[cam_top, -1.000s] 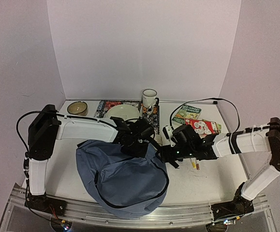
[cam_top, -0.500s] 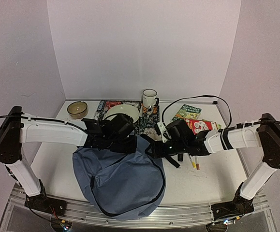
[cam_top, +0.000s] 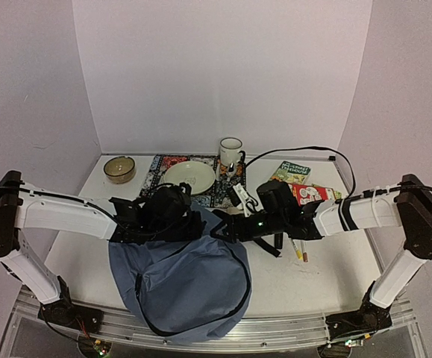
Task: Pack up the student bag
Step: Hold the lower front pocket of the student bag, then unzip the lower front pocket of the student bag, then pick up the lower front pocket of the student bag.
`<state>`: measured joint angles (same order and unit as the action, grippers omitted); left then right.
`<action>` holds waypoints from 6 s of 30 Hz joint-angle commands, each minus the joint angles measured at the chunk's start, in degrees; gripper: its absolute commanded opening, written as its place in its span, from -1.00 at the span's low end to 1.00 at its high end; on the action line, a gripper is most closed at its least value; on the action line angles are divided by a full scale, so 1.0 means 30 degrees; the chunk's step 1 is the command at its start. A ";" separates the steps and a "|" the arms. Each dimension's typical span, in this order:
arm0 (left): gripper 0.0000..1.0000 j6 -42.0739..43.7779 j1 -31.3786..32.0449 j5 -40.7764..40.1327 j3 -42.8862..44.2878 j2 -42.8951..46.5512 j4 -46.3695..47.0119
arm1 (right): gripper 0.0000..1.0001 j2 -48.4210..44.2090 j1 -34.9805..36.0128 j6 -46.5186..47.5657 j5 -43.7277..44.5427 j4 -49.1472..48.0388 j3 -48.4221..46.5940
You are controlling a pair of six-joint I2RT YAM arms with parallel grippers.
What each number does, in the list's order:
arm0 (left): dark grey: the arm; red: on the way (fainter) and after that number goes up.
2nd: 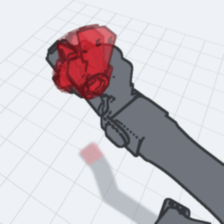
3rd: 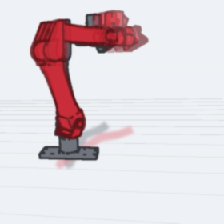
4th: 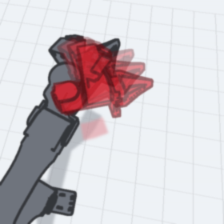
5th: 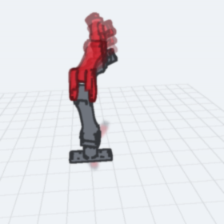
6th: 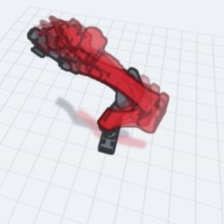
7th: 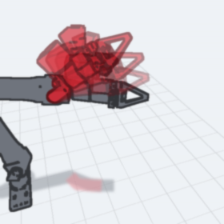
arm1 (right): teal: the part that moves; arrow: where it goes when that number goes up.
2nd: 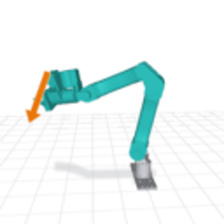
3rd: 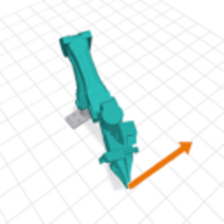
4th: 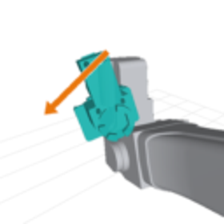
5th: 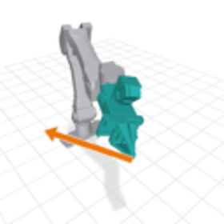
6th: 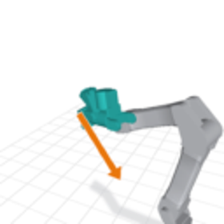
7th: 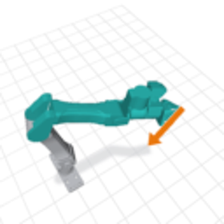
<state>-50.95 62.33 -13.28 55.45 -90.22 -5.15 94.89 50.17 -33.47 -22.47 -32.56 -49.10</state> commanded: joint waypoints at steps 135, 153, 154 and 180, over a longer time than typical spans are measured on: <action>-0.90 -0.7496 -0.0912 -0.2428 -0.7410 1.3478 -1.5925 | -1.00 0.2911 -0.0015 0.3520 0.5533 0.4334 -0.5277; 0.60 0.6451 -0.0912 -0.2852 0.0706 0.6520 -1.1598 | -1.00 0.3599 0.0251 0.5776 0.1598 0.4510 -0.6309; 0.63 0.7030 -0.0912 -0.2721 0.0919 0.5980 -1.1608 | -1.00 0.3637 0.0280 0.5780 0.1558 0.4550 -0.6330; 0.84 0.9881 -0.0882 -0.0554 0.2012 0.1056 -1.2587 | -1.00 0.3864 0.0588 0.5826 0.1302 0.4673 -0.6548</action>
<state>-21.92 59.68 -15.12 59.61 -85.60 -41.60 105.97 51.44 -16.29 -16.44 -18.41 -66.37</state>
